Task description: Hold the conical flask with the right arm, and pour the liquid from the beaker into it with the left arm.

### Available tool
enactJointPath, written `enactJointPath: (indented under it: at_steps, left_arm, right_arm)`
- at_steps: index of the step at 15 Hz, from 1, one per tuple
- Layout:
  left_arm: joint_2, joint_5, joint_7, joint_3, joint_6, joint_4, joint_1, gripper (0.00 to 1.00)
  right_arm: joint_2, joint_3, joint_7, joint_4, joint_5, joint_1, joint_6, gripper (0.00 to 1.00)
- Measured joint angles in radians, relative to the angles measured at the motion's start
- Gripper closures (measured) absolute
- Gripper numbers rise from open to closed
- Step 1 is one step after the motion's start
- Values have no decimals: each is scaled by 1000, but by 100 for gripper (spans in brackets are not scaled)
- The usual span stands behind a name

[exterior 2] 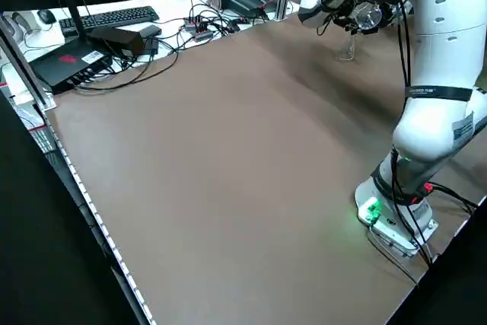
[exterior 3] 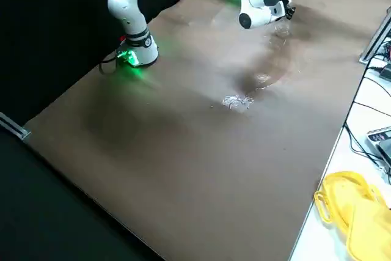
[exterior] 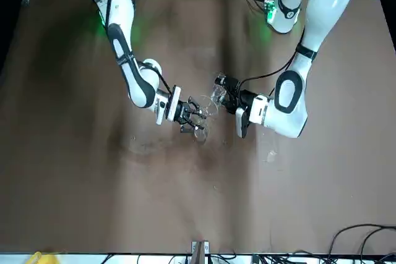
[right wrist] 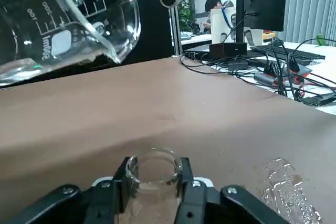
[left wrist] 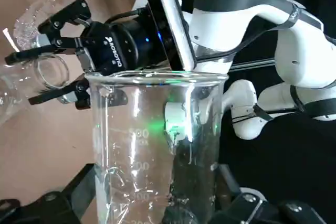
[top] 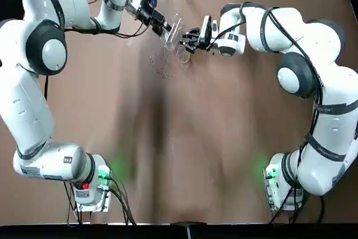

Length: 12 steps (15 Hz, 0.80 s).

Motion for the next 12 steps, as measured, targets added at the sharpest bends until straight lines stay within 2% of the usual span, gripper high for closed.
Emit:
enactJointPath:
  at_steps: [12]
  left_arm:
    - [62,0,0,1,72,18,-29,4]
  right_arm:
    - [2,0,-4,1,5,1,1,61]
